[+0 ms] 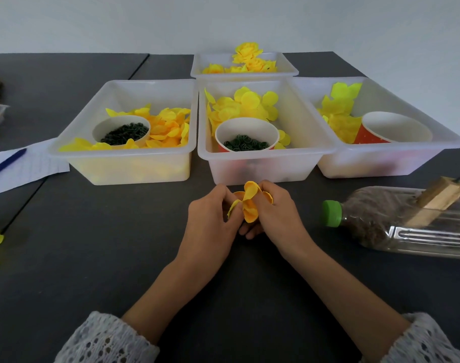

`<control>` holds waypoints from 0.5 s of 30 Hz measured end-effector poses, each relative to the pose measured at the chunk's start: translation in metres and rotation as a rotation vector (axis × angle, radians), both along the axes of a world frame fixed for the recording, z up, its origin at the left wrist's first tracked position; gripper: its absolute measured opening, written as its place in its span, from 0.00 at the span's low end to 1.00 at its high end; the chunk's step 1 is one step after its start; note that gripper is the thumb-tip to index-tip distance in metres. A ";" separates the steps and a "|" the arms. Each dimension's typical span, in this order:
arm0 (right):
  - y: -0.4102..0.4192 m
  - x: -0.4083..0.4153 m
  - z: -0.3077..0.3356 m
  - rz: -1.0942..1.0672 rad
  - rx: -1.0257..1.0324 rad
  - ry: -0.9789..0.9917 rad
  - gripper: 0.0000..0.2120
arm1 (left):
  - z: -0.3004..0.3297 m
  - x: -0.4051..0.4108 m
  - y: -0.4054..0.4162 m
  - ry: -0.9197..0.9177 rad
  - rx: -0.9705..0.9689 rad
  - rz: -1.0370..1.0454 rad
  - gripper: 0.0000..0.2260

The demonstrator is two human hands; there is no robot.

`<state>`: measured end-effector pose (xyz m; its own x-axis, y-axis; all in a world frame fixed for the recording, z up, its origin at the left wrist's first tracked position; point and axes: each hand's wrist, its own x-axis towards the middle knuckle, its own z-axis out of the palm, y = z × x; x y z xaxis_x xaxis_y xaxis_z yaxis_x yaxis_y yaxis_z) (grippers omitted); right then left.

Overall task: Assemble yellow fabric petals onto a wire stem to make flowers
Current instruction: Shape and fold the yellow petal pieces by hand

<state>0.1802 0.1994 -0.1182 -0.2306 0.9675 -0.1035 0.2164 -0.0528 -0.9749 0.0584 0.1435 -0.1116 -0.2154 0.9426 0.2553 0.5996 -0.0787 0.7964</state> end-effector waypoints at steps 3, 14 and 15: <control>0.001 -0.001 0.001 0.003 0.011 -0.071 0.13 | 0.000 0.002 -0.001 0.037 0.003 -0.025 0.09; 0.004 0.001 0.007 0.006 -0.141 0.070 0.19 | 0.001 0.001 0.001 0.026 0.076 -0.057 0.06; 0.005 0.002 0.007 -0.015 -0.104 0.052 0.14 | 0.000 0.000 0.000 0.034 0.061 -0.063 0.06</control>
